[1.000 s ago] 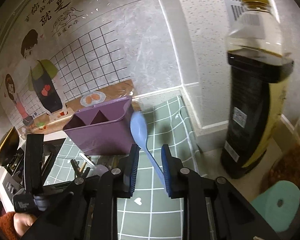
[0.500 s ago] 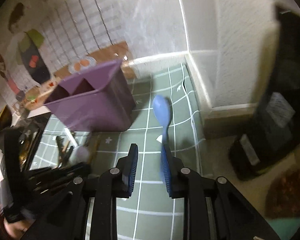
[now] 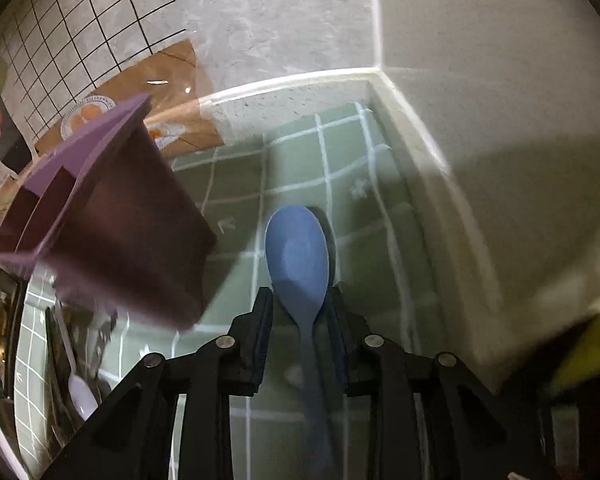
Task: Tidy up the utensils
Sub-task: 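Lift the blue spoon with the right tool while the left tool grasps a wooden chopstick, then insert the blue spoon into the purple holder with the right tool while the left tool inserts the chopstick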
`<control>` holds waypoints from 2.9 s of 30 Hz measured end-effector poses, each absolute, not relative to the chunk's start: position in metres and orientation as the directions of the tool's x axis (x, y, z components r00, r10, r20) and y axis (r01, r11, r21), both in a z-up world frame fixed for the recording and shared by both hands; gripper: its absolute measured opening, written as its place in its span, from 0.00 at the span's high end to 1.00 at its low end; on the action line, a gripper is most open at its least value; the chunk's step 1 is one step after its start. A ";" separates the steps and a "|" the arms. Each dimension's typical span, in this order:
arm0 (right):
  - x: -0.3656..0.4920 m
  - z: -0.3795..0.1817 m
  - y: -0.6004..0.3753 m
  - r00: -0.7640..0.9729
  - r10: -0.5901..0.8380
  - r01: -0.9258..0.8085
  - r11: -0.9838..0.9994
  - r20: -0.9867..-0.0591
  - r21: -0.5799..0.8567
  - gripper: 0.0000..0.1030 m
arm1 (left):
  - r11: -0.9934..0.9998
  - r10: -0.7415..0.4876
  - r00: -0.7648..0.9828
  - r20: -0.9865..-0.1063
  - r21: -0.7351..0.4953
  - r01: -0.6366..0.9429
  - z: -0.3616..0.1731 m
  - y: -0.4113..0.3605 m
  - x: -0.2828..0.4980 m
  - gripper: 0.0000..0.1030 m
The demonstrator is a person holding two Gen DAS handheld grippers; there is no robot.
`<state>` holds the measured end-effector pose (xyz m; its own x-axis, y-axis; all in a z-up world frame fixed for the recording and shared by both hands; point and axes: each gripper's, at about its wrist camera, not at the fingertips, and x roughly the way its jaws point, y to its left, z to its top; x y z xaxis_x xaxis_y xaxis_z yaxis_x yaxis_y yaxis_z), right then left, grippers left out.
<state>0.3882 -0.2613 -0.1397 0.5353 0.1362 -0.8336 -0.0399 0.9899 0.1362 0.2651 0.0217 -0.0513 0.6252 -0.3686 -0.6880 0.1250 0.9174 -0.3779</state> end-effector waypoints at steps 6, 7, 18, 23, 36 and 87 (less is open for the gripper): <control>0.397 -0.142 -0.232 0.574 0.010 -0.120 0.990 -0.818 -0.072 0.75 | 0.921 -0.354 0.642 -0.680 -0.371 0.115 -0.046 0.031 0.270 0.94; 0.396 -0.142 -0.230 0.574 0.010 -0.125 0.989 -0.818 -0.075 0.78 | 0.920 -0.355 0.644 -0.678 -0.375 0.113 -0.046 0.033 0.270 0.94; 0.329 -0.105 -0.251 0.625 0.159 -0.106 0.987 -0.764 0.119 0.98 | 0.902 -0.380 0.660 -0.648 -0.417 0.109 -0.045 0.031 0.270 0.94; 0.303 -0.068 -0.254 0.710 0.185 -0.097 0.981 -0.679 0.167 0.98 | 0.886 -0.402 0.720 -0.566 -0.439 0.149 -0.013 0.032 0.272 0.94; 0.323 0.049 -0.218 0.935 0.306 -0.247 0.923 -0.176 0.294 0.98 | 0.931 -0.213 0.961 -0.175 -0.334 0.146 0.070 0.018 0.360 0.94; 0.305 -0.120 -0.110 0.432 0.468 -0.576 0.801 -0.771 0.163 0.86 | 0.978 -0.112 0.633 -0.766 -0.196 -0.065 -0.071 0.080 0.236 0.68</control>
<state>0.3050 -0.1103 -0.1202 0.4323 0.4679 -0.7708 -0.5763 0.8008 0.1629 0.2357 0.0802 -0.0708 0.6334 -0.1117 -0.7657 -0.0647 0.9784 -0.1962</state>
